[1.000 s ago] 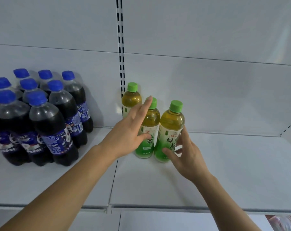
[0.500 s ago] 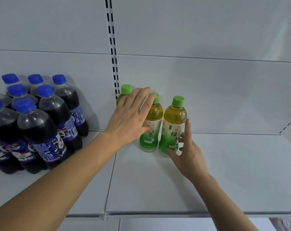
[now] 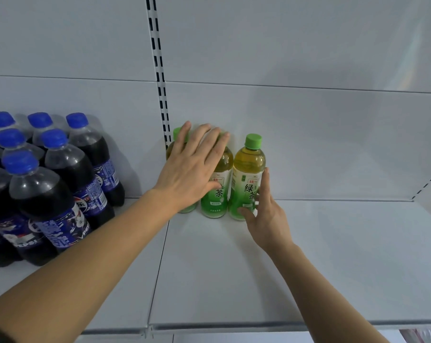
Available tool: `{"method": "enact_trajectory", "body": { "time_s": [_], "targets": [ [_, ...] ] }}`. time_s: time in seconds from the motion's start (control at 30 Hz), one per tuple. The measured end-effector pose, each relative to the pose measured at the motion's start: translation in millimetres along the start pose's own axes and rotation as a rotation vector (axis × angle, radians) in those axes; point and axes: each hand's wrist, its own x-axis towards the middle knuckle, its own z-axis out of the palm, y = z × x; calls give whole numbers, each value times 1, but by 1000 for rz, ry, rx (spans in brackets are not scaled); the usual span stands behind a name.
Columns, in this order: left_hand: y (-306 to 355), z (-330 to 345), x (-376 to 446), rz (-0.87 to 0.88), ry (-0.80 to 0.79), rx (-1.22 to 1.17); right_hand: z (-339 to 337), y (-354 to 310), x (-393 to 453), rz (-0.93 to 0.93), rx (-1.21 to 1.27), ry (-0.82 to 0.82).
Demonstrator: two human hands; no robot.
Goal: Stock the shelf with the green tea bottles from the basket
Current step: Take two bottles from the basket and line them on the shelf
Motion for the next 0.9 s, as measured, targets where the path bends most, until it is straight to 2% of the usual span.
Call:
{"method": "enact_trajectory", "body": {
  "time_s": [0.63,0.9],
  "targets": [
    [-4,16,3,-43,35,42,16,-1,17,-29,-13,-34],
    [0,10,1,-43,-8,76,5,2,19,-17,-81,-111]
  ]
}}
